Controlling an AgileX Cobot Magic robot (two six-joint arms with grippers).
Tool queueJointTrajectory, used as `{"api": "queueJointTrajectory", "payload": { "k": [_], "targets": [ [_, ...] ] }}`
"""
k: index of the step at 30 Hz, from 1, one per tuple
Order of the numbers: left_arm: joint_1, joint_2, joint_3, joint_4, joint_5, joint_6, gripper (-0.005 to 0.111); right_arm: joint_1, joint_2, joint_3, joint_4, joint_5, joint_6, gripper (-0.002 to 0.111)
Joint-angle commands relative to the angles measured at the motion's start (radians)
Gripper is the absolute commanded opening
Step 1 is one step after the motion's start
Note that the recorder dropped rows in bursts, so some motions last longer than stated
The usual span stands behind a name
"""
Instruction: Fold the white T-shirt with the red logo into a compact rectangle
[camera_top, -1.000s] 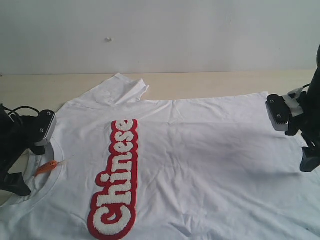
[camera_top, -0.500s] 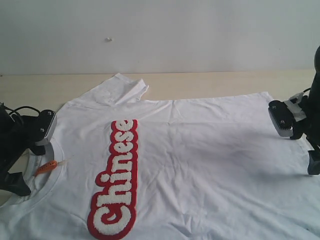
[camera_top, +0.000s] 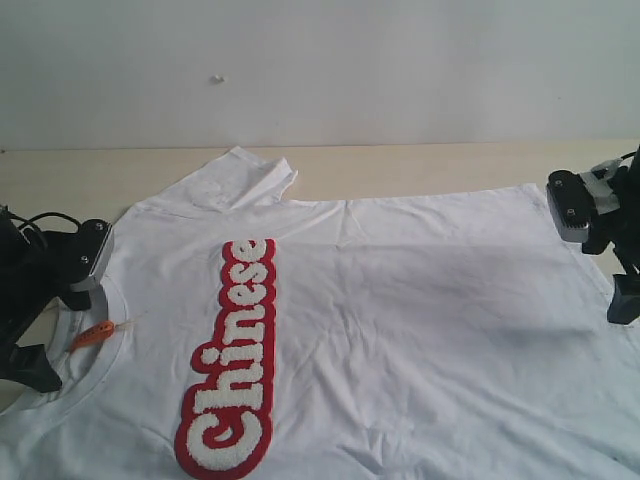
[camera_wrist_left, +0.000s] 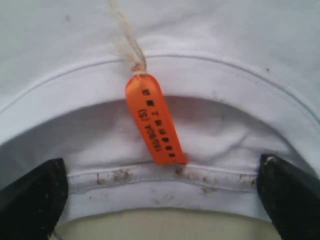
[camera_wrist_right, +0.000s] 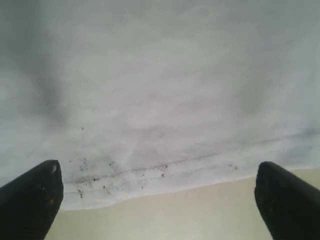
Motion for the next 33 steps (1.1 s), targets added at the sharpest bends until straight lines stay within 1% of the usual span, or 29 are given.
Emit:
{"api": "queueJointTrajectory", "payload": {
  "k": [1,8,9,11,14,17,21,26,29,33],
  "targets": [
    [0.000,0.033,0.016,0.006,0.012,-0.006,0.105,-0.003,0.000,-0.006,0.014,-0.021,-0.013,0.105],
    [0.000,0.033,0.016,0.006,0.019,-0.006,0.105,-0.003,0.052,-0.006,-0.011,-0.026,-0.005,0.105],
    [0.000,0.033,0.016,0.006,0.019,-0.006,0.105,-0.003,0.053,-0.006,-0.063,-0.026,-0.005,0.105],
    [0.000,0.033,0.016,0.006,0.019,-0.006,0.105,-0.003,0.046,-0.006,-0.107,-0.026,-0.005,0.105],
    [0.000,0.033,0.016,0.006,0.020,-0.004,0.105,-0.005,0.042,-0.006,-0.126,-0.026,-0.005,0.105],
    [0.000,0.033,0.016,0.006,0.017,-0.004,0.105,-0.005,0.044,-0.006,-0.115,-0.034,-0.005,0.105],
    [0.000,0.033,0.016,0.006,0.017,-0.004,0.105,-0.005,0.044,-0.006,-0.054,-0.048,-0.005,0.105],
    [0.000,0.033,0.016,0.002,0.017,-0.004,0.105,-0.005,0.040,-0.006,-0.073,-0.069,-0.005,0.105],
    [0.000,0.033,0.016,0.000,0.017,-0.004,0.105,-0.005,0.034,-0.006,-0.079,-0.090,-0.042,0.105],
    [0.000,0.033,0.016,0.000,0.017,-0.004,0.105,-0.005,0.009,-0.006,-0.028,-0.092,-0.102,0.105]
  ]
}}
